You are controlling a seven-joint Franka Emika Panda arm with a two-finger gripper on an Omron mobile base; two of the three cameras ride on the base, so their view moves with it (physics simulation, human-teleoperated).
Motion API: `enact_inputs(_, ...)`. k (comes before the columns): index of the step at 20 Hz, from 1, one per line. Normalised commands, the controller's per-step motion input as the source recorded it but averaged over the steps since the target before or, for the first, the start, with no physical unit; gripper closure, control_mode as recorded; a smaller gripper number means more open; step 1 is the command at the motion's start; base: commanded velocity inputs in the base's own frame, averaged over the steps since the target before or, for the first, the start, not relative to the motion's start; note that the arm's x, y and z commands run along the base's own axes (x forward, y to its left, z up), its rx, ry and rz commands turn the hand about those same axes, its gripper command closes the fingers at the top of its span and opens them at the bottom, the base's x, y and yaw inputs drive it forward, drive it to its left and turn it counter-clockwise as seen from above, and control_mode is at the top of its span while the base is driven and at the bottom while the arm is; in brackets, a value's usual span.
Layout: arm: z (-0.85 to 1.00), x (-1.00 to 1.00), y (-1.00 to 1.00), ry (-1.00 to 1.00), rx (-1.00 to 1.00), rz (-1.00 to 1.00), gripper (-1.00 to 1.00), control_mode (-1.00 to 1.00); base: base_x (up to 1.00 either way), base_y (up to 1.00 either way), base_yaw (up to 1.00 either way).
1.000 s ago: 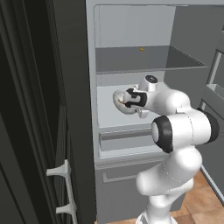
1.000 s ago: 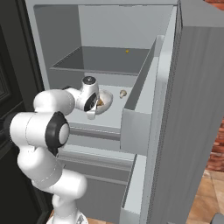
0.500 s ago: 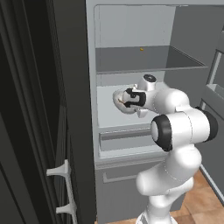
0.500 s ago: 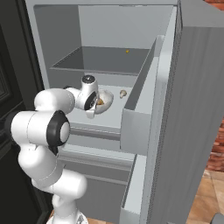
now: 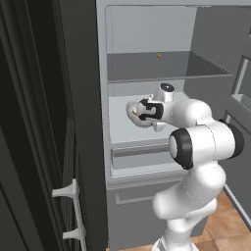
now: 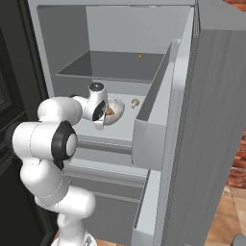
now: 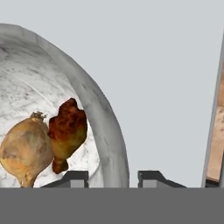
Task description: Pick the chicken drumstick and onion from their plates and place them in the bowl. Then put the bowl in the fridge.
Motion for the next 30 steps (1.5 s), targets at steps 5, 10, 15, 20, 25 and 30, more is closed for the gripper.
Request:
enact_inputs(5,-0.03,0.0,-0.01,0.0,0.0,0.0,-1.0,-1.0,0.0,0.0,0.0)
enact_inputs(10,0.0,-0.1,-0.04,0.0,0.0,0.0,-1.0,-1.0,0.0,0.0,0.0)
enact_inputs(15,0.02,-0.23,-0.02,-0.03,0.02,0.0,-1.0,-1.0,0.0,0.0,0.0)
enact_inputs(20,0.02,-0.26,0.0,-0.08,0.05,0.0,-1.0,-1.0,0.0,0.0,0.0)
enact_inputs(25,0.19,-0.28,0.0,-0.05,0.06,0.0,-1.0,-1.0,0.0,0.0,0.0)
enact_inputs(30,0.42,-0.21,0.0,0.0,0.02,0.0,-1.0,-1.0,0.0,0.0,0.0)
